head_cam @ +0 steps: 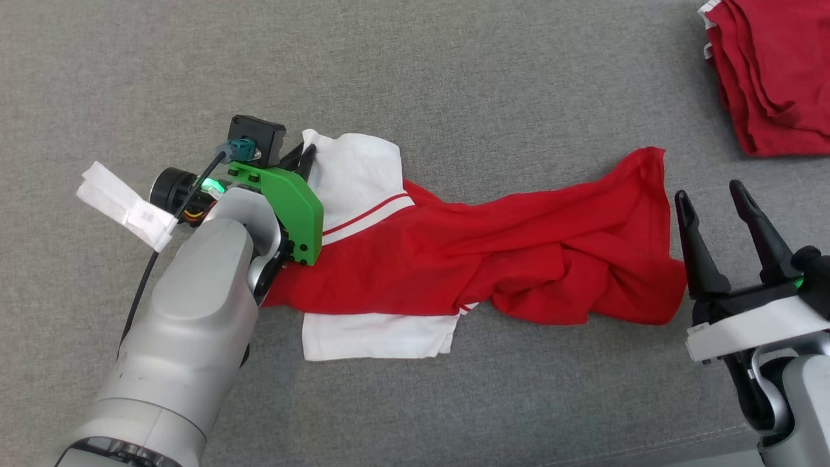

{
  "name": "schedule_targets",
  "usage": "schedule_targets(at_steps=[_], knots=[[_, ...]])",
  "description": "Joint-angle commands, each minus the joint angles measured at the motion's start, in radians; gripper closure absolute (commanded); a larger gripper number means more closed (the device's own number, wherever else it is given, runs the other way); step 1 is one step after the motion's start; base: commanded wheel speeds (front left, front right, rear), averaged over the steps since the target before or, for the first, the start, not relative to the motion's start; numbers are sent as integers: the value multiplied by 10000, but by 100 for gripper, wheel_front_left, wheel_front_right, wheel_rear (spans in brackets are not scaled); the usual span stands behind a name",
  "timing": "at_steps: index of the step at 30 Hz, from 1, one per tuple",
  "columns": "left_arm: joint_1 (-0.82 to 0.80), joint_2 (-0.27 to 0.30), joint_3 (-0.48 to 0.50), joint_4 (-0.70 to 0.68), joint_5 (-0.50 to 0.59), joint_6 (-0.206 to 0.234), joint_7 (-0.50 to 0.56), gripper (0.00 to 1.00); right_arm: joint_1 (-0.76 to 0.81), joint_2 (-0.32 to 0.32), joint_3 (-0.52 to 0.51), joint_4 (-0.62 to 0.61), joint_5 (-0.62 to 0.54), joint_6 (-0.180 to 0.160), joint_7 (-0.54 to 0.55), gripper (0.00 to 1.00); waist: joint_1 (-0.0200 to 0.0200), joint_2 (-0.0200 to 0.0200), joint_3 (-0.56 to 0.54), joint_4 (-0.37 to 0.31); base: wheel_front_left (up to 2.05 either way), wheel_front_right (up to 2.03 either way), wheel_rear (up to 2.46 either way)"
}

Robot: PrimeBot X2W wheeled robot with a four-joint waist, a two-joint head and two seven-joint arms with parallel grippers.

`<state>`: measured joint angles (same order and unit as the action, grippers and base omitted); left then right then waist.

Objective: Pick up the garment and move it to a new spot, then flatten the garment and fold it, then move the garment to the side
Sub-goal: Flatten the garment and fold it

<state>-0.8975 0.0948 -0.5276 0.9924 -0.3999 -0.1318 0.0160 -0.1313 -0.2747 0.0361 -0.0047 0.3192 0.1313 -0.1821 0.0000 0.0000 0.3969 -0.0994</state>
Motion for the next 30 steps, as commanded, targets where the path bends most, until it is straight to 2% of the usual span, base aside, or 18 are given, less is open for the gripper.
schedule_targets(at_steps=[1,5,10,16,17,18,25,27,30], knots=[[-41,112,-37,225,-78,26,-79,100,-255,-129,-75,150,137,-12,70,0,0,0,1,38,0,0,0],[-138,33,-69,447,-253,26,-644,100,-903,-640,-3,1006,381,-12,459,0,0,0,7,169,0,0,0],[-189,-129,-212,485,-428,25,-1272,100,-1797,-1200,622,2317,811,-12,750,0,0,0,103,487,0,0,0],[-172,-256,-366,399,-584,23,-2041,100,-2770,-1451,1518,3770,1300,-12,936,0,0,0,153,772,0,0,0],[-167,-261,-387,360,-600,23,-2143,100,-2893,-1459,1658,3957,1411,-12,960,53,0,0,157,805,0,0,0],[-161,-264,-402,308,-604,23,-2271,100,-3027,-1493,1806,4137,1521,-12,919,100,0,0,154,847,0,0,0],[31,12,-189,-557,-594,69,-2787,100,-3530,-1913,2273,4657,1991,-12,218,100,0,0,-23,961,0,0,0],[156,181,107,-1304,-517,212,-2827,100,-3546,-2041,2257,4528,2018,-12,-142,100,0,0,-149,953,0,0,0],[674,501,836,-3231,-242,563,-2811,100,-3584,-2172,2071,3972,1821,-12,-555,100,0,0,-394,908,0,0,0]])
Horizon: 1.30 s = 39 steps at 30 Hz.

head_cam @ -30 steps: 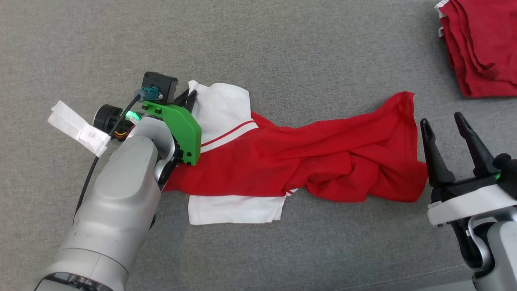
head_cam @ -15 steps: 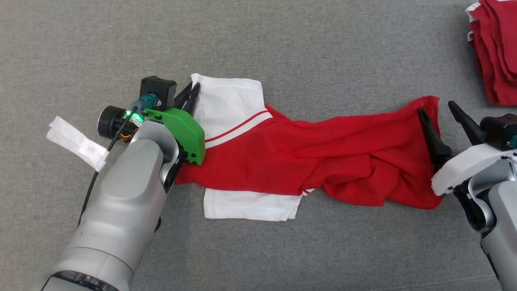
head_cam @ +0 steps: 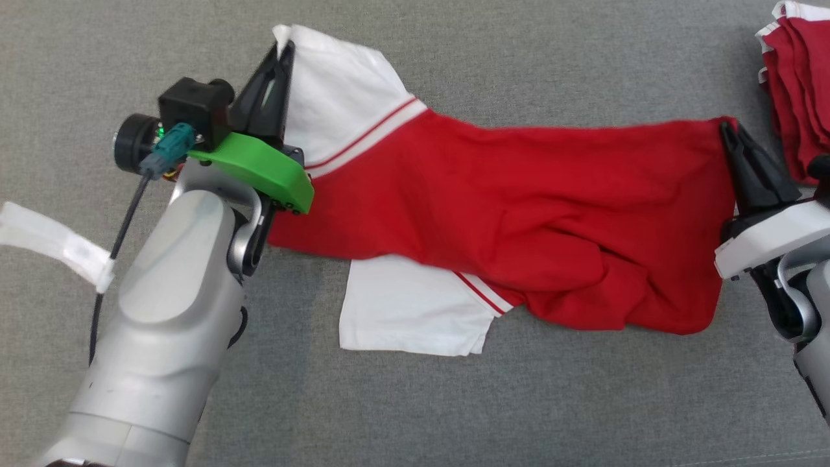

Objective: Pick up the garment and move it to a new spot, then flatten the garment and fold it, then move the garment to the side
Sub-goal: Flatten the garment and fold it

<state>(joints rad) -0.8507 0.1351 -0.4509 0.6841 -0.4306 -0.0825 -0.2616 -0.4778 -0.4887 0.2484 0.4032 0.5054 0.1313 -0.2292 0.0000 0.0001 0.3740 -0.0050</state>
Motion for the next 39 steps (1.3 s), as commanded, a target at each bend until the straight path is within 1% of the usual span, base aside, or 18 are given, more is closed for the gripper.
schedule_targets(at_steps=[1,3,4,5,7,11,14,17,21,26,30,34,37,39], knots=[[457,199,353,-905,212,194,-31,100,-98,-75,-199,-404,-126,-12,-174,100,0,-1,-267,-50,0,0,0],[823,379,861,-2285,505,392,-33,100,-25,-129,-494,-1034,-352,-12,-265,100,0,-1,-501,-84,0,0,0],[956,420,1005,-2710,578,444,-32,100,24,-136,-597,-1257,-417,-12,-286,100,0,-1,-562,-91,0,0,0],[1184,497,1277,-3584,758,545,-34,100,93,-161,-828,-1779,-597,-12,-310,100,0,-1,-728,-92,0,0,0],[1487,615,1624,-4794,1068,679,-35,100,251,-131,-1209,-2620,-831,-12,-328,100,0,-1,-994,-90,0,0,0],[1699,807,2105,-6661,1438,795,-24,100,477,-98,-1978,-4341,-1337,-12,-141,100,0,-1,-1546,-48,0,0,0],[1518,982,2179,-7506,1634,831,11,100,543,-42,-2516,-5431,-1549,-12,335,100,0,-1,-1928,-15,0,0,0],[1075,1151,2170,-8145,1747,818,349,100,326,-63,-2961,-6375,-1687,-12,933,100,0,-1,-2278,-12,0,0,0],[485,1315,2178,-8447,1744,744,868,100,-84,-145,-3234,-6924,-1579,-14,1614,100,0,-1,-2602,-45,0,0,0],[-114,1243,2082,-8118,1575,640,1211,100,-583,-180,-3111,-6768,-1389,-12,2044,100,0,-1,-2776,-44,0,0,0],[-627,1076,1911,-7074,1415,407,1206,100,-1026,-67,-2759,-6179,-1136,-12,2206,100,0,-1,-2692,-16,0,0,0],[-1450,733,1883,-5332,1132,224,773,100,-1860,134,-2248,-4936,-883,-12,2072,100,0,-1,-2384,-66,0,0,0],[-2200,537,2031,-3613,989,112,344,100,-2825,449,-1671,-3598,-772,-12,1763,100,0,-1,-2082,-233,0,0,0],[-2795,447,2188,-2515,902,74,163,100,-3591,772,-1245,-2656,-705,-12,1517,100,0,-1,-1863,-401,0,0,0]])
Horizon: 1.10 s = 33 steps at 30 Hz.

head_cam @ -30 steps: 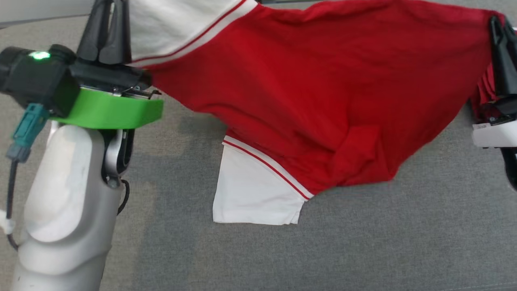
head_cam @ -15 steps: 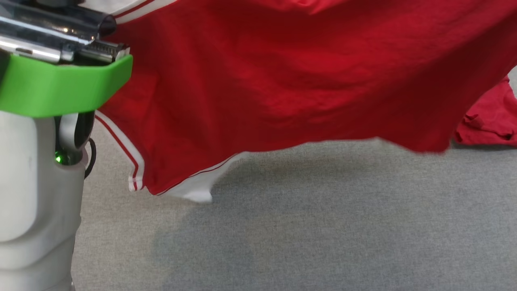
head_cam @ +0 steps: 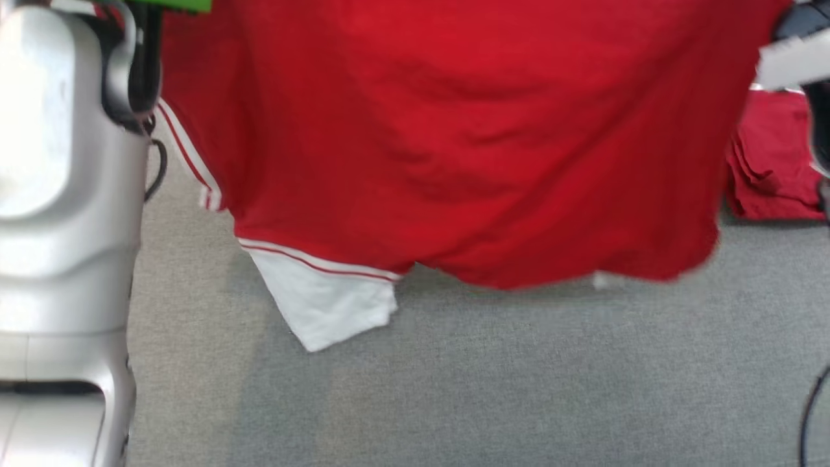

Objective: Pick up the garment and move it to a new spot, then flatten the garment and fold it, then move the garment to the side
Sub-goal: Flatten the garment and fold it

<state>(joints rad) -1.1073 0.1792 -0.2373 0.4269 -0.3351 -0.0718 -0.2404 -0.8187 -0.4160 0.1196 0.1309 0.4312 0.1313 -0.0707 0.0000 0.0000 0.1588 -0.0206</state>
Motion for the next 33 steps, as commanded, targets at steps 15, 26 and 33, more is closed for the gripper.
schedule_targets(at_steps=[15,26,33], knots=[[-2501,-554,1897,3087,412,11,-234,100,-5216,2074,1676,6222,95,-12,-1948,100,0,0,1934,-717,0,0,0],[-92,-1231,2321,5240,122,23,-238,100,-4072,2423,3038,7714,417,-14,-1942,100,0,0,3111,-128,0,0,0],[1071,-1267,2187,4792,-145,-100,-238,100,-2470,2358,2983,6975,689,-14,-1944,100,0,0,3005,24,0,0,0]])
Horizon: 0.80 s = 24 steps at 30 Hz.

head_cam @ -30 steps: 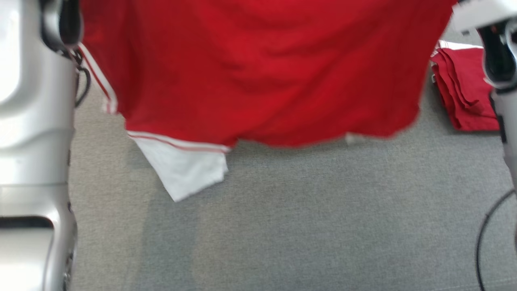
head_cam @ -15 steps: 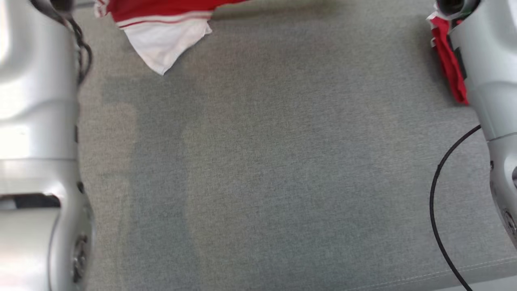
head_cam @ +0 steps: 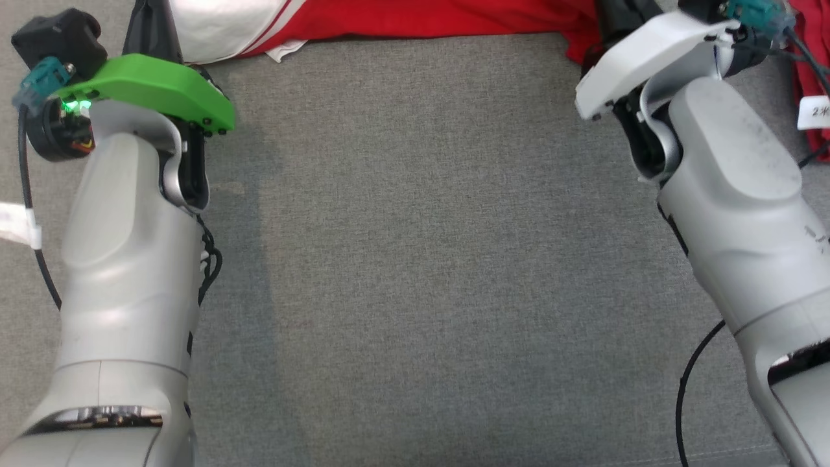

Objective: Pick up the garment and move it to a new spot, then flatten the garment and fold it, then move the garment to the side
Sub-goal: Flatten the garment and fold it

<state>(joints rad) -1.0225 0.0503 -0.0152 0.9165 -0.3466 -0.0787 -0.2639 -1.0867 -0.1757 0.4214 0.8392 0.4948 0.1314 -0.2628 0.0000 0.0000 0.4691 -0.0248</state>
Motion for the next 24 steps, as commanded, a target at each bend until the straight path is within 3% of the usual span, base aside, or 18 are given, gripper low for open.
schedule_targets(at_steps=[1,5,11,16,24], knots=[[457,18,-43,-396,-82,-73,-2,100,563,-56,-42,-357,67,-16,-23,100,0,0,-189,82,0,0,0],[1943,33,188,-1906,-293,-194,-1,100,2367,-139,-119,-1956,78,-14,-22,100,0,0,-710,51,0,0,0],[4961,34,878,-4726,211,-349,-3,100,5547,-501,-425,-4768,-136,-14,-22,100,0,0,-1632,-106,0,0,0],[7337,29,1125,-6562,385,-381,-1,100,7839,-752,-939,-6296,-430,-14,-22,100,0,0,-2269,-38,0,0,0],[10476,27,505,-9138,25,497,492,100,10895,-869,-1838,-7701,-843,-14,-22,100,0,0,-3052,323,0,0,0]])
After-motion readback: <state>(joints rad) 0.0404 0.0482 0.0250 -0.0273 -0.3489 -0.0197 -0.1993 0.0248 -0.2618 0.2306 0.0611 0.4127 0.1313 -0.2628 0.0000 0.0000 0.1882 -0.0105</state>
